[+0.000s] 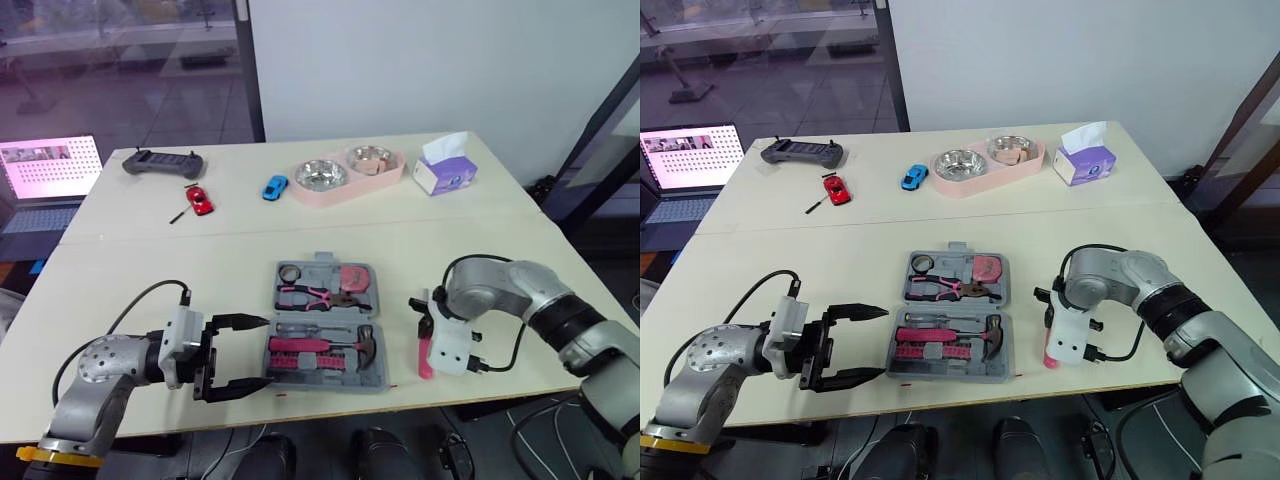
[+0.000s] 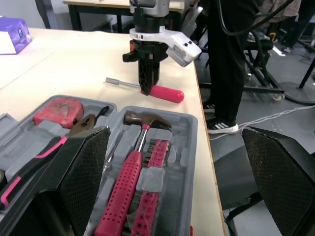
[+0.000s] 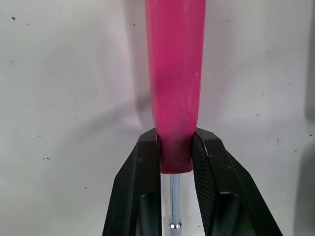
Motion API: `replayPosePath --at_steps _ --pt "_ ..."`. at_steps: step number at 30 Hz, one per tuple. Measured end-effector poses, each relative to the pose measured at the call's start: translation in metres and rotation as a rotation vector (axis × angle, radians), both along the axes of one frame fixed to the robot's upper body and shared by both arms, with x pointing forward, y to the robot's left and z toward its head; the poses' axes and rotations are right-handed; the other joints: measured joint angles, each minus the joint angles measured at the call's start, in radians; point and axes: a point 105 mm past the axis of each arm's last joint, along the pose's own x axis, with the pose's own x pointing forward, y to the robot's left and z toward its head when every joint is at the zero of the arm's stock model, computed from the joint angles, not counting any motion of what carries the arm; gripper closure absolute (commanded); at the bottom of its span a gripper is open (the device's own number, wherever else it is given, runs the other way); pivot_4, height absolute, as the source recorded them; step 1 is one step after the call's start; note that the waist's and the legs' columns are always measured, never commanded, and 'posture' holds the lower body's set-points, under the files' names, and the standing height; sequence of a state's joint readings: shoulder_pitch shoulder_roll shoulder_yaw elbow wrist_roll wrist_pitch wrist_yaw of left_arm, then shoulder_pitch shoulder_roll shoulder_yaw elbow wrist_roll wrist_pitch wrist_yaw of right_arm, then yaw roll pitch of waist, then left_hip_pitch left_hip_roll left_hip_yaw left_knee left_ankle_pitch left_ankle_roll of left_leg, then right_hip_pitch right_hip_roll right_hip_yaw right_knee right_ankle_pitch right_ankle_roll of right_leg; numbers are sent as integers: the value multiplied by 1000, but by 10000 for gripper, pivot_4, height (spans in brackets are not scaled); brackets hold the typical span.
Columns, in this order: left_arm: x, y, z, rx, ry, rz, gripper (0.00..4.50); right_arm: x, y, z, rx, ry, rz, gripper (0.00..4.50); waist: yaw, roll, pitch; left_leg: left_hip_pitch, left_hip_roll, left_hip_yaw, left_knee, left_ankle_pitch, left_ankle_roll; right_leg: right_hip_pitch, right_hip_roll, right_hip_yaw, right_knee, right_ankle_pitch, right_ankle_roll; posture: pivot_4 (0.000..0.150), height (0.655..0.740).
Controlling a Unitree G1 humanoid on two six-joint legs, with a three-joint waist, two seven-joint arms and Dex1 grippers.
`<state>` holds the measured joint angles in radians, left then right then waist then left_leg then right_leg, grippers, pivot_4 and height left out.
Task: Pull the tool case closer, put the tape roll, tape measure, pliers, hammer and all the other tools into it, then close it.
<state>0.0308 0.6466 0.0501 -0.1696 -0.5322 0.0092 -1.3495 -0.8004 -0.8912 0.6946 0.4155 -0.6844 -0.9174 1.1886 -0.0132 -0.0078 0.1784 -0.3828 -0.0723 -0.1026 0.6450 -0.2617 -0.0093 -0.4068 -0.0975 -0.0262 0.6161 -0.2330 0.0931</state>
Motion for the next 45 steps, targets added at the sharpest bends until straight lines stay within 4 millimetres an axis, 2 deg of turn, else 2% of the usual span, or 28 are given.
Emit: replayPosePath --at_steps 3,7,9,10,11,13,15,18,20,23,25,28,30,32,36,37,42,45 --pt "1 0 0 -1 -2 -1 0 -3 -2 21 88 3 -116 41130 5 6 3 -4 0 0 0 0 0 -3 0 0 0 0 1 1500 7370" --pt "2 -1 -2 -3 -2 -6 0 -32 1 64 276 190 -485 41130 21 9 4 -8 0 -3 0 0 0 -5 -2 0 -1 0 0 1500 7370" --pt "3 -1 -5 -3 6 -4 0 -41 16 89 428 369 -820 41130 19 10 4 -8 1 -3 0 0 0 -6 -3 0 -1 0 -1 1500 7370" --pt "4 -3 -5 -6 7 -8 0 -40 23 98 495 443 -986 41130 17 10 4 -8 1 -3 1 0 0 -7 -3 0 0 1 -2 1500 7370" --pt "4 -5 -5 -11 5 -13 0 -32 32 108 596 548 -1257 41130 16 9 3 -8 1 -4 1 0 0 -8 -2 2 0 2 -4 1500 7370" --pt "4 -6 -5 -14 2 -18 0 -23 37 109 680 638 -1537 41130 24 8 3 -8 1 -5 2 0 0 -8 -1 1 0 2 -5 1500 7370" --pt "5 -6 -5 -14 1 -18 0 -8 29 98 751 717 -1822 41130 31 7 2 -10 0 -6 1 0 0 -9 -2 -1 -1 2 -4 1500 7370" --pt "5 -4 -6 -10 8 -22 0 5 -9 72 805 681 -2155 41130 54 8 2 -21 -5 -4 2 0 0 -19 -6 -1 -1 3 -3 1500 7370" --pt "6 -2 -9 -9 17 -19 0 7 -25 56 832 642 -2289 41130 53 8 2 -27 -6 -3 4 4 -6 -25 -6 0 -1 8 5 1500 7370" --pt "9 -4 -4 -8 -7 -29 0 3 -32 30 888 559 -2390 41130 52 7 1 -27 -5 -3 2 4 -6 -25 -6 0 -2 8 5 1500 7370" --pt "10 -4 -2 -7 -14 -31 0 -2 -26 7 927 536 -2452 41130 49 8 1 -26 -4 -3 2 4 -6 -25 -5 0 -1 8 5 1500 7370" --pt "10 -4 -3 -6 -13 -35 0 1 -22 3 1045 477 -2507 41130 35 9 1 -24 -3 -3 2 2 -2 -23 -4 0 0 9 4 1500 7370" --pt "10 -3 -3 -5 -10 -36 0 3 -21 1 1100 427 -2551 30827 25 9 1 -22 -1 -4 3 4 -4 -21 -1 -1 0 10 0 1500 7370" --pt "10 -3 -3 -4 -10 -36 0 5 -18 -1 1156 400 -2595 23613 21 9 0 -19 0 -4 3 5 -3 -18 1 -1 0 10 -3 1500 7370" --pt "10 -3 -3 -3 -10 -36 0 6 -18 3 1213 340 -2601 3200 23 9 0 -15 -1 -3 3 5 -3 -15 2 -1 1 11 0 1500 7370" --pt "10 -3 -3 -1 -9 -36 0 4 -18 6 1236 314 -2581 1085 25 9 0 -16 -1 -3 3 5 -3 -15 2 -1 2 11 0 1500 7370" --pt "10 1 -3 17 -10 -30 0 -15 -9 30 1355 180 -2379 1085 18 9 0 -16 0 -3 2 4 -1 -17 2 -1 4 11 2 1500 7370" --pt "10 2 -3 17 -6 -30 0 -30 -5 27 1415 63 -2301 1085 18 9 0 -16 0 -4 1 4 -1 -17 3 -1 4 10 3 1500 7370"
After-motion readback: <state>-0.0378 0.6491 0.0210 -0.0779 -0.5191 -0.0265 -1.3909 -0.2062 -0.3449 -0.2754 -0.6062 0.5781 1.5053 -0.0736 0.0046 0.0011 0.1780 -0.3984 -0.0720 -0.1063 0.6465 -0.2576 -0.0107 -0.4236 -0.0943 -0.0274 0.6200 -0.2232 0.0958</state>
